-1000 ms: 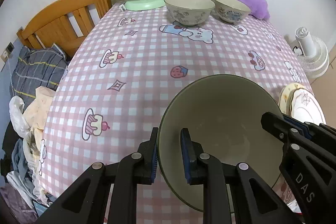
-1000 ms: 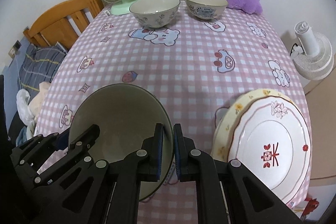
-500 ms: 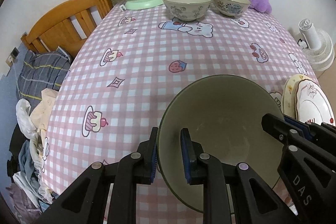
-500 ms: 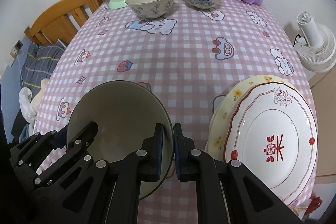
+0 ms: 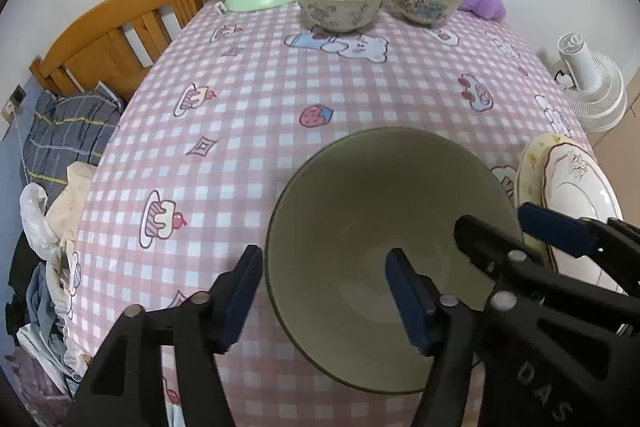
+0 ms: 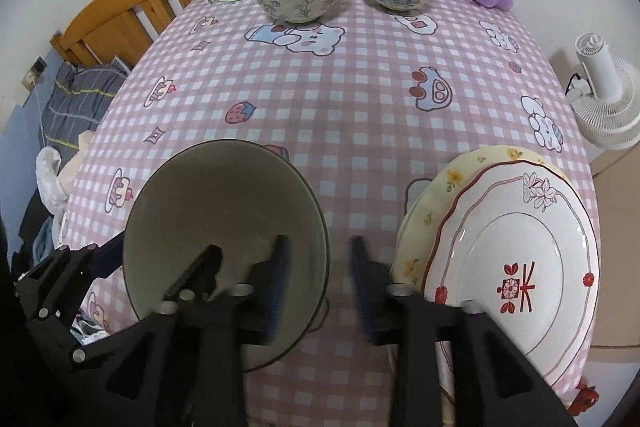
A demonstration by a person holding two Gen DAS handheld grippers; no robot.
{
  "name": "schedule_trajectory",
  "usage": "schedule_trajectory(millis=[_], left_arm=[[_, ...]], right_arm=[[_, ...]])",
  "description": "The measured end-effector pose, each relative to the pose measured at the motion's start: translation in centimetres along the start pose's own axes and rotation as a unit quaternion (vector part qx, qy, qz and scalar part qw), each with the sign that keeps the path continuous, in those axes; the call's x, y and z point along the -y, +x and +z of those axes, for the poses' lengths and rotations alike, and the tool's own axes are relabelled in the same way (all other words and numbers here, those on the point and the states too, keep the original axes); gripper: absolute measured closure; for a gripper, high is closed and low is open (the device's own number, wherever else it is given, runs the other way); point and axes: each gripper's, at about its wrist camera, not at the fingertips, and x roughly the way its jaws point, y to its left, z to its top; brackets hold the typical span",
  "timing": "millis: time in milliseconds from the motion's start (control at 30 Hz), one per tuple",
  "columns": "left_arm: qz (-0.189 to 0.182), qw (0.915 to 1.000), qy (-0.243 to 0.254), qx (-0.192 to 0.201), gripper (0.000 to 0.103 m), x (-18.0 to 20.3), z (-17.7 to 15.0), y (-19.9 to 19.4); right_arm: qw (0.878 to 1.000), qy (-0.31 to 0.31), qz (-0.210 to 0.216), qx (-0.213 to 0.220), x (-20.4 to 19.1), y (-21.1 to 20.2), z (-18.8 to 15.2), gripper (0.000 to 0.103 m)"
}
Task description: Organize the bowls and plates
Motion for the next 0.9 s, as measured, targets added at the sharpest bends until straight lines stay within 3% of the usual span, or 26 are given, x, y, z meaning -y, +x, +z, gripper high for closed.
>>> schedule_trajectory(millis=[33, 100, 267, 567, 767, 900], left_arm=[[-0.008, 1.0, -0.001, 0.004, 0.028, -0.1, 0.1, -0.2], [-0.012, 0.9999, 0.003, 0.01, 0.027, -0.4, 0.3, -0.8], [-0.039, 0.9989, 0.0, 0.026, 0.025, -1.7, 1.4, -2.0], [-0.054, 0.9959, 0.015, 0.071, 0.025, -3.8, 5.6, -4.7], [-0.052, 0.9937, 0.02, 0.097, 0.025, -4.1, 9.1, -5.1], [-0.044, 0.9932, 0.022, 0.106, 0.025, -3.7, 11.8, -4.3]], right_arm=[[1.0, 0.004, -0.001, 0.005, 0.1, -0.2, 0.0, 0.038], [1.0, 0.009, 0.004, 0.015, 0.0, -0.7, 0.0, 0.034], [0.999, 0.017, -0.009, 0.039, -0.8, -2.2, 0.7, 0.033], [0.994, 0.04, -0.04, 0.092, -3.1, -5.7, 3.9, 0.033], [0.99, 0.047, -0.063, 0.119, -3.5, -6.8, 6.9, 0.028], [0.988, 0.046, -0.056, 0.135, -2.8, -6.7, 9.4, 0.028]])
